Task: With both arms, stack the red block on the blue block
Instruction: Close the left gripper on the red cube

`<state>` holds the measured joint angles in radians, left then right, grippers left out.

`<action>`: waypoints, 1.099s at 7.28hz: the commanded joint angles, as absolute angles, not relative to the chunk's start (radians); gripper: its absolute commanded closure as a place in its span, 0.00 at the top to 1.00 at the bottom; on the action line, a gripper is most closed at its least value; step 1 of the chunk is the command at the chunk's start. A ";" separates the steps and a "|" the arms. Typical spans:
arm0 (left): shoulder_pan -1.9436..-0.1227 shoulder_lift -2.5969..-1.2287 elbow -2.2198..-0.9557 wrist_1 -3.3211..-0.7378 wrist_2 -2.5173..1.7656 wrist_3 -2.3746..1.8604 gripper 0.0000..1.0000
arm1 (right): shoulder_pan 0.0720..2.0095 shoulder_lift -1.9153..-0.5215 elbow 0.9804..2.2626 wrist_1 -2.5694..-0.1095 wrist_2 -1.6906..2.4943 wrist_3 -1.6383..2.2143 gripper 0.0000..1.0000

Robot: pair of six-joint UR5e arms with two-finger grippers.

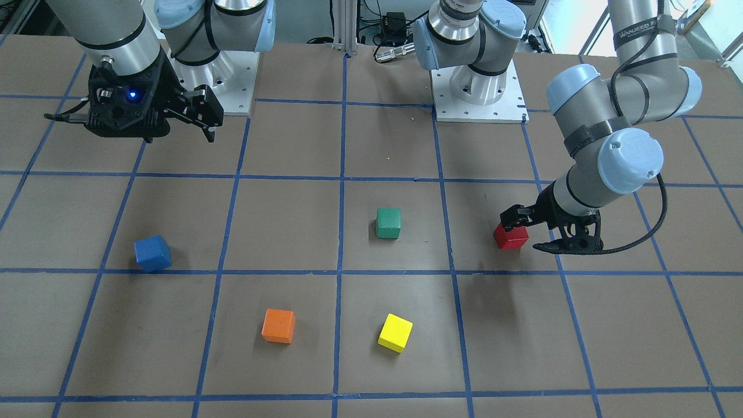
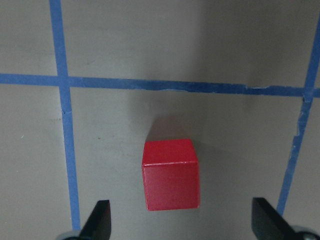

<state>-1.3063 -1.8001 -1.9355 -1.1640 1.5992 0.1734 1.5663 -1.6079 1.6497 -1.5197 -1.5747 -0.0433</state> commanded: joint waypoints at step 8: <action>-1.415 -1.842 -1.984 -0.942 1.528 0.183 0.00 | 1.566 -1.609 1.654 -1.514 -1.577 -0.046 1.00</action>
